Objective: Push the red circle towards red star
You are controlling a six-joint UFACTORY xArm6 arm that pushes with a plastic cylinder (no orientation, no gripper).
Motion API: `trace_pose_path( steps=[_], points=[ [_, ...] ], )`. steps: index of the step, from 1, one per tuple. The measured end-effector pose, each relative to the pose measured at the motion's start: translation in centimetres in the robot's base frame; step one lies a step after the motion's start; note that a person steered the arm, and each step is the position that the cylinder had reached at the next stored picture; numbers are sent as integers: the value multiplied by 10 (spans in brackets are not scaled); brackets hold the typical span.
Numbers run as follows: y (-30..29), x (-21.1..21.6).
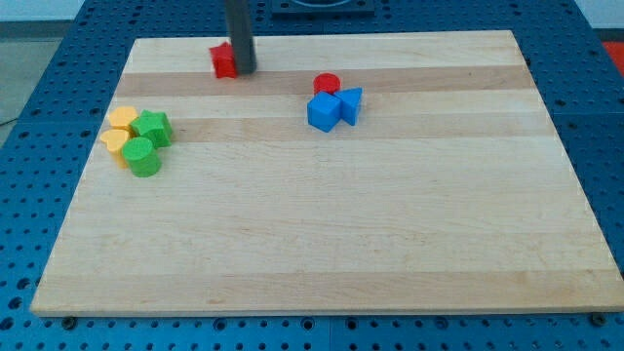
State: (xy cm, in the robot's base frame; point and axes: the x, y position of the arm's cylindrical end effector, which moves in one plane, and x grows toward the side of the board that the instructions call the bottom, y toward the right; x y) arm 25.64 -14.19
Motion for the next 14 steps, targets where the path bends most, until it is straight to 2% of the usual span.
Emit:
trace_pose_path(
  steps=[1, 2, 3, 5, 6, 8, 10, 11, 12, 13, 14],
  points=[
    [-59, -15],
    [-47, -22],
    [12, -22],
    [199, -22],
    [216, 1],
    [199, 52],
    [69, 51],
    [63, 46],
    [95, 56],
    [101, 85],
    [77, 106]
  ],
)
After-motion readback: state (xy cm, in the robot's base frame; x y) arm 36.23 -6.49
